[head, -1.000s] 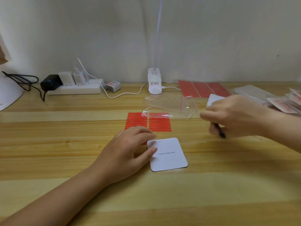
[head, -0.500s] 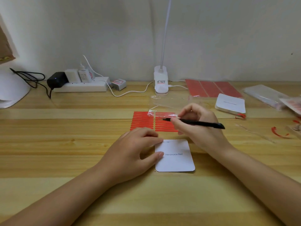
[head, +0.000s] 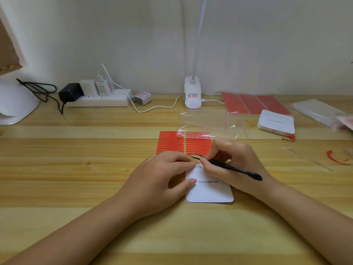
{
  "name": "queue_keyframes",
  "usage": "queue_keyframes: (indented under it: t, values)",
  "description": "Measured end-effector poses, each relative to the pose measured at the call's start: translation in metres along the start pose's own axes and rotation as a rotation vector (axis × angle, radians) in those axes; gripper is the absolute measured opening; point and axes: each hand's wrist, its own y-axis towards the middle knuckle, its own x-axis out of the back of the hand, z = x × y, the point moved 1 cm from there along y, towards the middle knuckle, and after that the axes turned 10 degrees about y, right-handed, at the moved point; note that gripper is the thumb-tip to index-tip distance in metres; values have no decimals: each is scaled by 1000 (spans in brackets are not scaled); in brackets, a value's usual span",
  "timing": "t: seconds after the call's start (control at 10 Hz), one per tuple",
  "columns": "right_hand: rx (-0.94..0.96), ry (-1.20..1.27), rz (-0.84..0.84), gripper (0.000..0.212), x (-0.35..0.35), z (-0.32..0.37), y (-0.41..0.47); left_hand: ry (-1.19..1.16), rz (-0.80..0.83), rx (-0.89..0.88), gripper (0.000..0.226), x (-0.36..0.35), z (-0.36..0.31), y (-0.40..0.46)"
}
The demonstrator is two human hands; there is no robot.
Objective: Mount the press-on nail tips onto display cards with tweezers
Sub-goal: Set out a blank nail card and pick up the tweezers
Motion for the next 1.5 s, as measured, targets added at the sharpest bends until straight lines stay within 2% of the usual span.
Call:
queue_keyframes:
  t: [0.5,0.7,1.0,1.2,1.5]
  values:
    - [95,-166,63,18,-2,-4,-2,-2,5,-1,42,1,-1,1]
    - [72,-151,40,18,-4,-5,-2,-5,6,2,42,2,-1,0]
    - [41,-104,-45,18,-2,0,-2,12,-4,6,41,2,-2,0]
    - [53,-105,-43,19,-2,4,-1,15,6,11,42,1,-1,0]
    - [-50,-23,-212,22,-1,5,-2,20,10,11,43,0,-2,0]
